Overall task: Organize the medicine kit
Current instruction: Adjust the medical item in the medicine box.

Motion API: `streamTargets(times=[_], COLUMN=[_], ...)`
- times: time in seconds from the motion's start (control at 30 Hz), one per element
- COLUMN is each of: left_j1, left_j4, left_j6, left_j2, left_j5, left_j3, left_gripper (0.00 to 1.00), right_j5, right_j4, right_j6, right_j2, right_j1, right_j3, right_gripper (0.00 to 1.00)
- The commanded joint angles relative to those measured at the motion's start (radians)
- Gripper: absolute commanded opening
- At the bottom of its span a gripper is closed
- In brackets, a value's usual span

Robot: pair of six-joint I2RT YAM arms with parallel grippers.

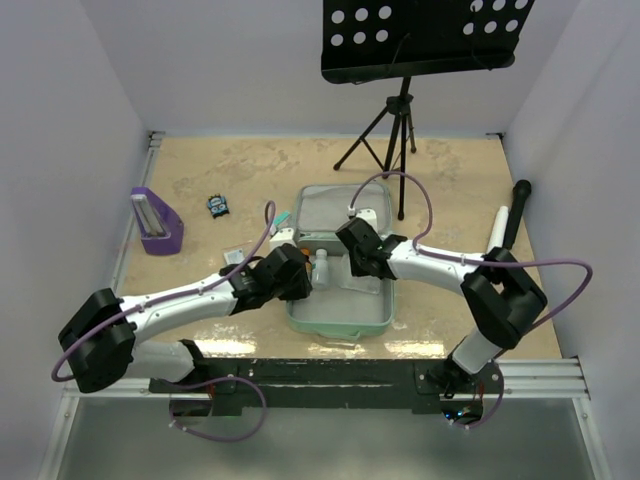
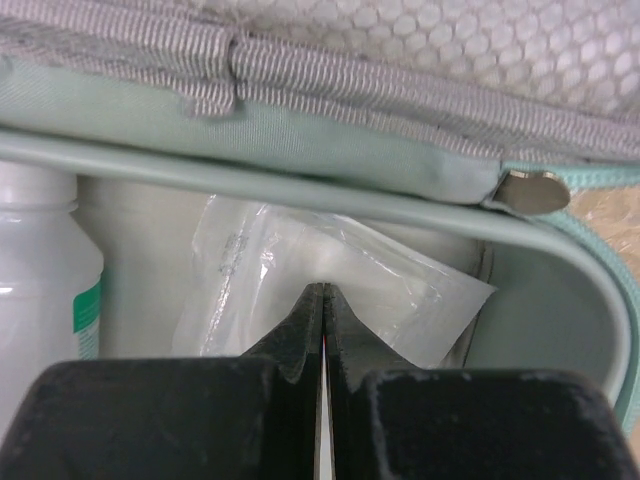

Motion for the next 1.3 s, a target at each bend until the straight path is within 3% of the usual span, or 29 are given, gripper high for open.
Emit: streamTargets(times=[0.0, 0.37, 0.53, 0.73, 1.03, 1.27], left_j1=[0.003, 0.003, 0.003, 0.003, 0.006, 0.017], left_j4=[0.015, 0.014, 0.01, 0.006, -0.043, -0.078], left_j6=[0.013, 0.01, 0.009, -0.013, -0.043, -0.04], left_j2=[-0.036, -0.052, -0.058, -0.101, -0.22, -0.148], left_j5=[-0.003, -0.01, -0.018, -0.058, -0.21, -0.205], left_j3=[-0.023, -0.034, -0.028, -0.025, -0.028, -0.005], left_gripper=[0.36, 0.36, 0.36, 0.36, 0.38, 0.38], right_j5=[0.043, 0.113, 0.006, -0.175, -0.175, -0.155], right_j4=[-0.061, -0.125, -0.099, -0.019, 0.025, 0.018], right_j6=[-0.069, -0.049, -0.081, -0.089, -0.083, -0.066], right_j2=[0.027, -0.031, -0.12, -0.105, -0.024, 0.01], right_j1=[-0.014, -0.014, 0.003, 0.046, 0.064, 0.066], right_j3=[0.062, 0.135, 0.175, 0.137, 0.091, 0.045], right_gripper=[0.02, 0.14, 0.22, 0.18, 0.12, 0.11])
